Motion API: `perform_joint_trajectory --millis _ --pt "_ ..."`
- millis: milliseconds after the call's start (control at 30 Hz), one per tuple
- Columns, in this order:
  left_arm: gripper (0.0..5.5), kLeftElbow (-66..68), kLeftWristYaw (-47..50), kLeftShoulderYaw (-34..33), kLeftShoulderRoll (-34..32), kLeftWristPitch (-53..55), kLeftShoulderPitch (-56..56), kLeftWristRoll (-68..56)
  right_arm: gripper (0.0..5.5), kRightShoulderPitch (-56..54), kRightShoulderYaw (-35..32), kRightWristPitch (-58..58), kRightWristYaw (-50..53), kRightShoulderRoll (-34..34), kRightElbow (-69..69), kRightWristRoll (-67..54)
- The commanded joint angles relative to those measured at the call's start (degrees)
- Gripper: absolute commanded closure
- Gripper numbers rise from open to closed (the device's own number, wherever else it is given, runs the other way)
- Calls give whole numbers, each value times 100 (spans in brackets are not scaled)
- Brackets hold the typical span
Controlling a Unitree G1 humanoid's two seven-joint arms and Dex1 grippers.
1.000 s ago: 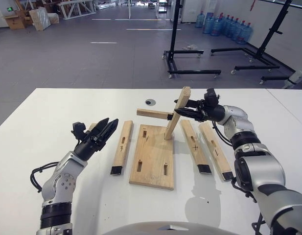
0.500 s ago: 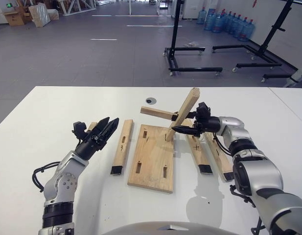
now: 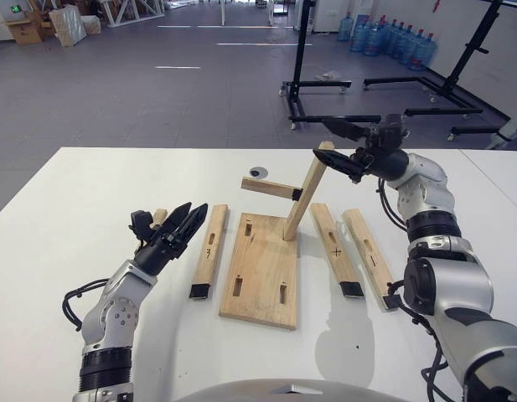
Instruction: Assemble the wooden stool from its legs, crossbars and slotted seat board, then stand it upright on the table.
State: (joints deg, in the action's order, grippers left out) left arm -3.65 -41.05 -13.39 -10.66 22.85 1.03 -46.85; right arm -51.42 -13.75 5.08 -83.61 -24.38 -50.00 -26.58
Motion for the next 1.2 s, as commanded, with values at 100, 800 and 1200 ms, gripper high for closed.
perform_joint_trajectory --millis 100,800,1200 --pt "101 28 37 27 28 -85 3 110 93 197 -23 -113 119 87 700 -182" --pt "101 -659 435 2001 -910 1260 -110 1742 93 1166 656 -494 374 520 2011 -186" --pt "101 163 657 2497 -1085 1582 177 2527 93 1264 847 -702 427 520 2714 -368"
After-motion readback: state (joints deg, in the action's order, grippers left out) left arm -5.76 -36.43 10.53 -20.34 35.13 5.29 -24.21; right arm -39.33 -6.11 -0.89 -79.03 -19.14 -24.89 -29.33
